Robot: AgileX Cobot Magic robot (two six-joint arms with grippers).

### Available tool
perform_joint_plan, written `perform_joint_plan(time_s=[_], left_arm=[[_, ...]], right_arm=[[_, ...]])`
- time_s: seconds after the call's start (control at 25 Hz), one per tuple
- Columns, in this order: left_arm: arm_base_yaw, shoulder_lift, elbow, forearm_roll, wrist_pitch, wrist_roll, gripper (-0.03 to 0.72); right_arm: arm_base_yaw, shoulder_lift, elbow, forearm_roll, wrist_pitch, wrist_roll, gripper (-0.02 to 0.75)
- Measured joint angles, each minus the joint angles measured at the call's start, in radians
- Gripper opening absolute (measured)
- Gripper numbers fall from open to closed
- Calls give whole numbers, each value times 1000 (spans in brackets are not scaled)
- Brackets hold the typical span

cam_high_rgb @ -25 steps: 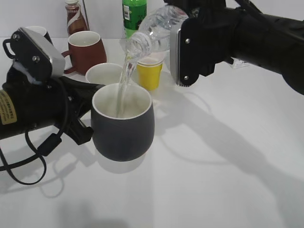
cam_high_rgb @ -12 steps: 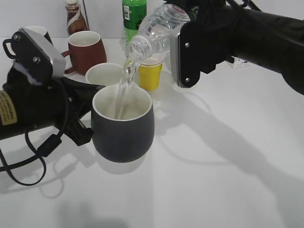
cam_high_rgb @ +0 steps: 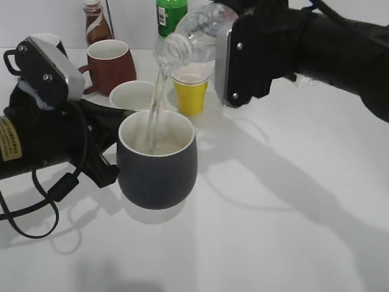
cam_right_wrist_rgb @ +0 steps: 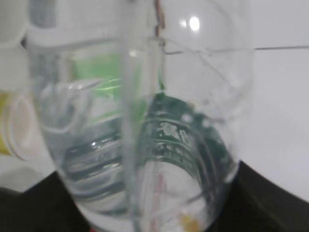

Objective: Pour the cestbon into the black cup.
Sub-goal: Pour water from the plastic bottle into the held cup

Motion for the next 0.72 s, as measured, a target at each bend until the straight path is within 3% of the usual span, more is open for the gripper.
perform_joint_plan(time_s=[0.16,0.44,0.6,0.72], left_arm=[[0,0,0,0,-8,0,52],[24,-1,0,-40,-100,1,52],[124,-29,0,-71,-127,2,52],[260,-59,0,-118,-154,8,52]], right_arm=[[29,-1,10,-40,36,218,459],[65,-12,12,-49,93,1034,459],[38,-60,24,8,137,1191,459],[-7,-94,51,80,143,1228,459]])
